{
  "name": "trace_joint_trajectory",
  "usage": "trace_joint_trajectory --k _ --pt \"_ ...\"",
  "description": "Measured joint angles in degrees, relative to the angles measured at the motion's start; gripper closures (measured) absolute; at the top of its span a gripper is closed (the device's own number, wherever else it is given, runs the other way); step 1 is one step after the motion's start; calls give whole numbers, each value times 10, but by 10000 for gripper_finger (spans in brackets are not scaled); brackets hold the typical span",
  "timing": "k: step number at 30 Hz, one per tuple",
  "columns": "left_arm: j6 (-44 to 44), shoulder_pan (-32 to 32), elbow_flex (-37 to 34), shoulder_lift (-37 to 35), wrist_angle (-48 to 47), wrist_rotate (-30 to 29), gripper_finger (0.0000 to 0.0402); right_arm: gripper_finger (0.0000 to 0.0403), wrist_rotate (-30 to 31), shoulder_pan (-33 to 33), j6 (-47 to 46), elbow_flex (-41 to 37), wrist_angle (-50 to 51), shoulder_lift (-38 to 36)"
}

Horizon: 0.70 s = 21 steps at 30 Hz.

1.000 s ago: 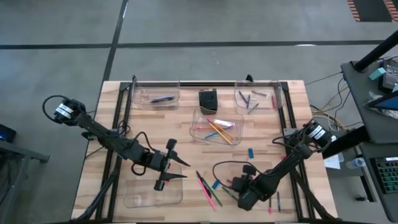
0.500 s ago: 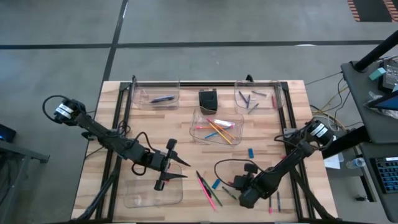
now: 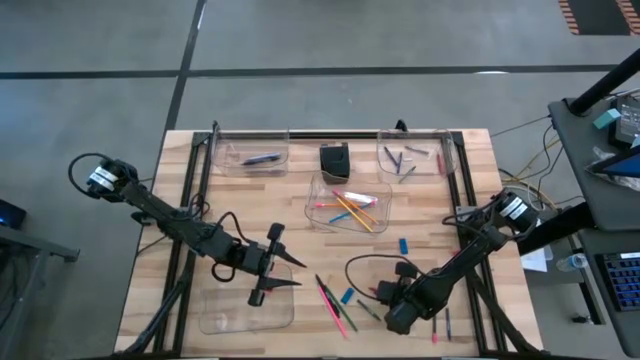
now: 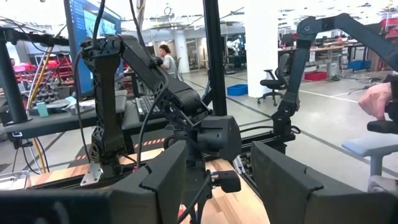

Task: Sort crayons/erasers/pens/pencils in bins
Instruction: Put the blue crayon into the top right transparent bin

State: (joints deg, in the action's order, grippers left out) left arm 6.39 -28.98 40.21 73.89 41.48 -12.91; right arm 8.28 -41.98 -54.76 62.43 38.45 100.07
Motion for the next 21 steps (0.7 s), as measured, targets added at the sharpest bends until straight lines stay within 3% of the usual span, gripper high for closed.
trace_joint_trajectory --k 11,21 --pt "0 0 0 0 0 0 235 389 -14 0 -7 -3 -1 -13" --pt "0 0 0 0 0 0 235 322 -31 0 -11 -10 -14 -12"
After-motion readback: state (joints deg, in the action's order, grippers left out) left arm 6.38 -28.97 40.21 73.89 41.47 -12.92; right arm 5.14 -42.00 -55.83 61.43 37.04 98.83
